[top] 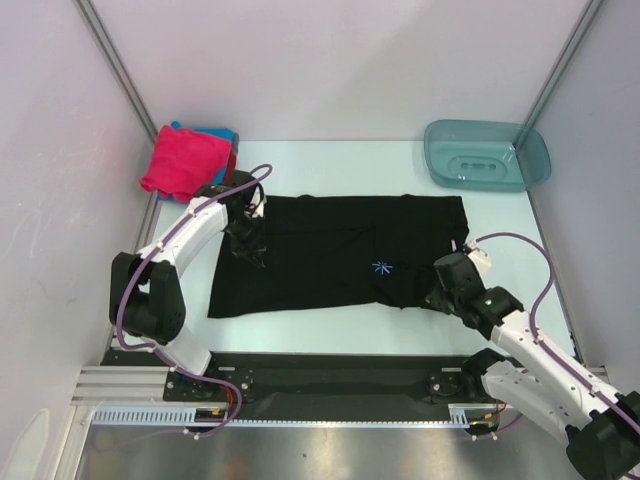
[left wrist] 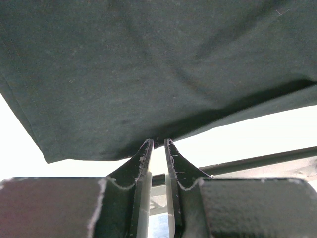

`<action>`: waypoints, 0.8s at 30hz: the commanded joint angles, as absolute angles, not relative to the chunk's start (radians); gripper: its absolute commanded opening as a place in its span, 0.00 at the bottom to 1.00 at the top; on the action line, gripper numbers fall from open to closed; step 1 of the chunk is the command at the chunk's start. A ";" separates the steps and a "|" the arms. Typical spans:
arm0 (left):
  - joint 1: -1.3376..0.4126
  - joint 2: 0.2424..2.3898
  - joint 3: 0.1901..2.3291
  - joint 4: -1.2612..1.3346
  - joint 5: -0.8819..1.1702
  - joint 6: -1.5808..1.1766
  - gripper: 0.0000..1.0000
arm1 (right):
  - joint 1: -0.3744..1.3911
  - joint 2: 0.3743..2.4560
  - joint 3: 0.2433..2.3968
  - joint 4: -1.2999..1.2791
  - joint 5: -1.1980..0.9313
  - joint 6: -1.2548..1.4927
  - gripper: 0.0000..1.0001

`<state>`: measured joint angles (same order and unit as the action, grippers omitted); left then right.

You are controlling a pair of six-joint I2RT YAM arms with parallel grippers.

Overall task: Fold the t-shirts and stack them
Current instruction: Fold the tshirt

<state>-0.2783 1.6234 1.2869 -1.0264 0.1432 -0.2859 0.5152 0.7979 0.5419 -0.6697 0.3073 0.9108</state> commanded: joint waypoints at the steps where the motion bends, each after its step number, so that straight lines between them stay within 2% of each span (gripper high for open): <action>1: -0.272 1.615 1.304 -1.012 0.160 -0.264 0.20 | 0.515 0.784 0.618 -0.692 0.347 0.882 0.00; 15: -0.272 1.621 1.305 -1.011 0.164 -0.262 0.19 | 0.410 0.882 0.781 -0.667 0.311 0.761 0.01; 17: -0.272 1.623 1.307 -1.011 0.164 -0.262 0.19 | 0.411 0.877 0.759 -0.681 0.291 0.782 0.17; 19: -0.272 1.624 1.305 -1.011 0.164 -0.262 0.19 | 0.420 0.850 0.727 -0.698 0.291 0.801 0.21; 20: -0.272 1.626 1.304 -1.011 0.167 -0.262 0.19 | 0.425 0.836 0.695 -0.704 0.290 0.827 0.30; 24: -0.272 1.626 1.302 -1.009 0.167 -0.261 0.19 | 0.431 0.755 0.628 -0.732 0.279 0.879 0.41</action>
